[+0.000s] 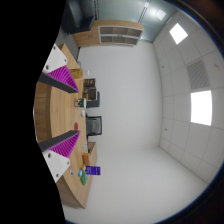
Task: Pour water
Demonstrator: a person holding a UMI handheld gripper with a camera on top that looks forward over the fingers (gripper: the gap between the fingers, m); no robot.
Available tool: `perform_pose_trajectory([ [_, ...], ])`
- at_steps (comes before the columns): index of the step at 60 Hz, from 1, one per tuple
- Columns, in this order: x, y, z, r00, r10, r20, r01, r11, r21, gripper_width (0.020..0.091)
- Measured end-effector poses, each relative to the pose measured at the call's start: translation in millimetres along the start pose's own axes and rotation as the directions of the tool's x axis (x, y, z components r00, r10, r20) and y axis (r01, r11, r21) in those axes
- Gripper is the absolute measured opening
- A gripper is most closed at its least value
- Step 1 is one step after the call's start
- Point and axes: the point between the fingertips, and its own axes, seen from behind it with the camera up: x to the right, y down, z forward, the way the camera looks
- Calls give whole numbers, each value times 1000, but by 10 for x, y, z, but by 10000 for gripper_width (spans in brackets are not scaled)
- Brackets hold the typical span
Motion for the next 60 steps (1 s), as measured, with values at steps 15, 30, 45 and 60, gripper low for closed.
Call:
perform_pose_trajectory([
  [15,-23,-9,-30,1000,-1,6,1,1000,-21,832],
  [30,-495,363,253,998,5,67,-1,999,-53,832],
  [45,-1473,1133,1228,986,-3,164,21,994,-108,829],
  [60,-2362,1678,2407,991,20,134,3,986,-169,828],
])
